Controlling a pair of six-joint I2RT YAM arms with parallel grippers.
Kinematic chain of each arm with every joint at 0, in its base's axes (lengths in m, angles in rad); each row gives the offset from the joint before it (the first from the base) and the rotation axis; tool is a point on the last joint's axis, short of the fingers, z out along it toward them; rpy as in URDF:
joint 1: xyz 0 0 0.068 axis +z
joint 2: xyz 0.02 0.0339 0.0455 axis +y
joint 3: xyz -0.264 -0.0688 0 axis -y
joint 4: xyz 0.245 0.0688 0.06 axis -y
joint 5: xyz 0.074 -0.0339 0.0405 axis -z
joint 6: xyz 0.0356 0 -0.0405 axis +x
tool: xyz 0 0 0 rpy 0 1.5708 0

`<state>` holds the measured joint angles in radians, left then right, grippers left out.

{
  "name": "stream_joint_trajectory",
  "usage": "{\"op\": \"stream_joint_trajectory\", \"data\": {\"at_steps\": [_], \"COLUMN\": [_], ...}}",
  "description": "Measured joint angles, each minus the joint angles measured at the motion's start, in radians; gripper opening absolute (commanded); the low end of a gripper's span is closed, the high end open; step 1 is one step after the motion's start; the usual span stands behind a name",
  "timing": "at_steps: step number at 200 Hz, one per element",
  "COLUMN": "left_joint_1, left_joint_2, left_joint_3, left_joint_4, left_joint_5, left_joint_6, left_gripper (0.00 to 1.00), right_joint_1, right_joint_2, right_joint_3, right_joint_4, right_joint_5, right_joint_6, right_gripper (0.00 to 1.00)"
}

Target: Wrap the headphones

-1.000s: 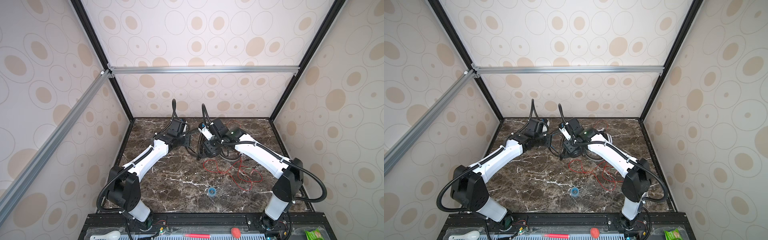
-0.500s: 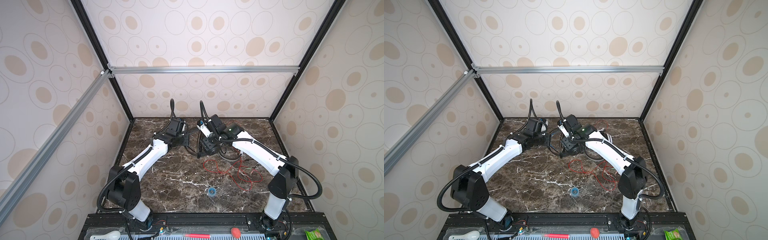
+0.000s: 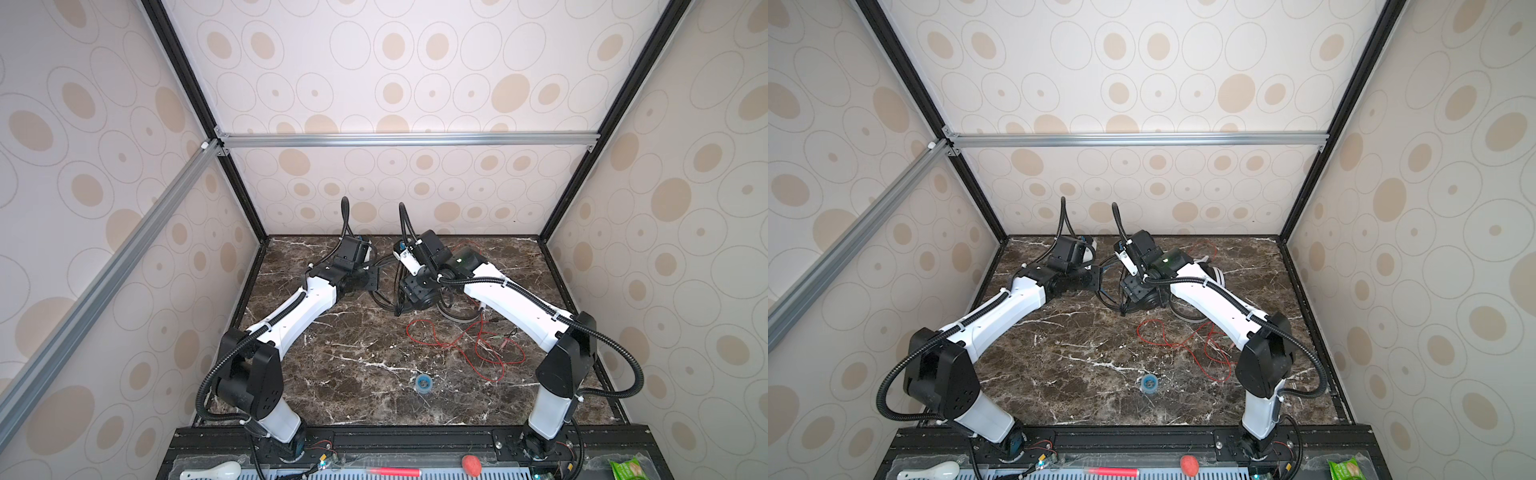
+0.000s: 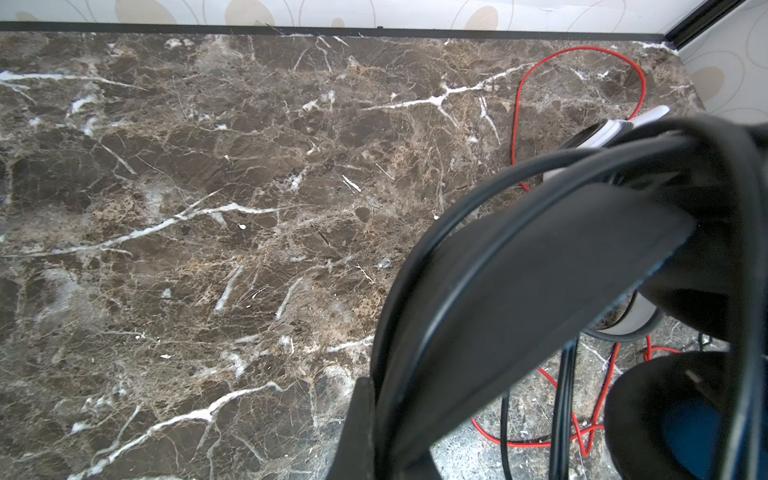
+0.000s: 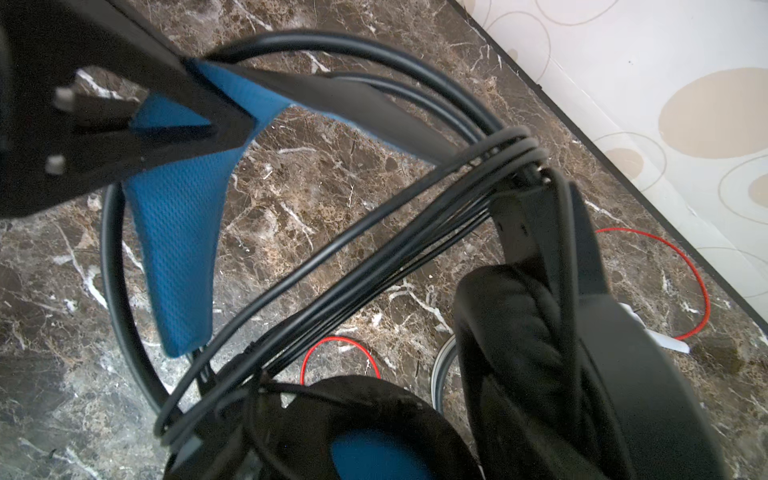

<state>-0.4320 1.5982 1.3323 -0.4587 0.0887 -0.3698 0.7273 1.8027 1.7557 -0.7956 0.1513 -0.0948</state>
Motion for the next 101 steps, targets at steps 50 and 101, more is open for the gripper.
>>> {"op": "stream_joint_trajectory", "data": {"at_steps": [50, 101], "left_joint_1": [0.0, 0.0], "left_joint_2": [0.019, 0.02], "left_joint_3": [0.001, 0.001], "left_joint_4": [-0.002, -0.002], "left_joint_5": [0.015, 0.016], "left_joint_6": [0.0, 0.001], "left_gripper": [0.0, 0.0], "right_joint_1": [0.001, 0.002], "right_joint_2": [-0.039, -0.045], "right_joint_3": [-0.058, -0.066], "right_joint_4": [0.021, 0.027], "right_joint_5": [0.004, 0.006], "right_joint_6": [-0.003, -0.003], "right_gripper": [0.84, 0.85]}}
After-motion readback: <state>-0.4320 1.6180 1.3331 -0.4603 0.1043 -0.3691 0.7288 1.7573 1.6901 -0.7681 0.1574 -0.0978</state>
